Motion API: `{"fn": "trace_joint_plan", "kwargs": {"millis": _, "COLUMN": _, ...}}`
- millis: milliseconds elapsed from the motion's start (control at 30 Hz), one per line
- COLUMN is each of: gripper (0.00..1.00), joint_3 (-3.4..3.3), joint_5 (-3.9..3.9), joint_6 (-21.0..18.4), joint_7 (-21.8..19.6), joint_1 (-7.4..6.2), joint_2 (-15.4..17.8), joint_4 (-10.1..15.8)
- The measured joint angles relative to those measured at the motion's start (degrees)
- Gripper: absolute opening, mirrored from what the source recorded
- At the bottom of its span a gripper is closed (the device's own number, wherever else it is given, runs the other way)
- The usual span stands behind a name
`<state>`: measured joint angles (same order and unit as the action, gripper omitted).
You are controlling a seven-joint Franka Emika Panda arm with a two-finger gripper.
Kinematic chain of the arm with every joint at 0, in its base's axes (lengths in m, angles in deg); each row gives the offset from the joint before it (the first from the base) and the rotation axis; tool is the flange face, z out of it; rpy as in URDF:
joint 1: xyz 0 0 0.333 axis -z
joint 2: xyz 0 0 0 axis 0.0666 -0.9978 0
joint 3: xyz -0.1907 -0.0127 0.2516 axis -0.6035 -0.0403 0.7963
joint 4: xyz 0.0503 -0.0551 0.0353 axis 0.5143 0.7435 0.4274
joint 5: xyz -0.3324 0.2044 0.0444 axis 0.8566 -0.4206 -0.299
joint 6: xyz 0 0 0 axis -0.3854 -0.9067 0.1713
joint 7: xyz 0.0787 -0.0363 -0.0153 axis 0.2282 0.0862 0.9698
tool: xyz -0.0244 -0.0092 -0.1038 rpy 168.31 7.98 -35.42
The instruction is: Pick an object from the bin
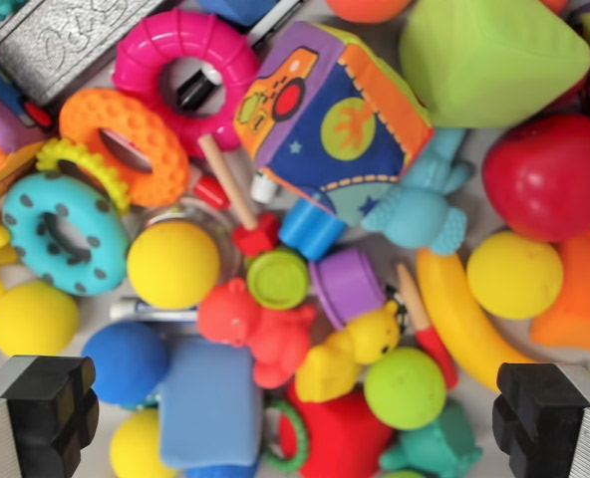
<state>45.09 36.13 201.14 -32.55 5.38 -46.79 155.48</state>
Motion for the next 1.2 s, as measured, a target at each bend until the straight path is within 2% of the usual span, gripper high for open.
{"fn": "trace_joint_plan", "kwargs": {"millis": 633, "gripper": 1.0, "joint_3": 0.04, "joint_5": 0.36, "joint_6": 2.6, "joint_7": 11.28, "joint_1": 0.0, "joint_2": -1.67, "joint_4": 0.15}}
{"fn": "trace_joint_plan", "kwargs": {"millis": 1200, "gripper": 1.0, "joint_3": 0.14, "joint_5": 0.73, "joint_6": 6.07, "joint_7": 26.47, "joint_1": 0.09, "joint_2": -3.99, "joint_4": 0.25}}
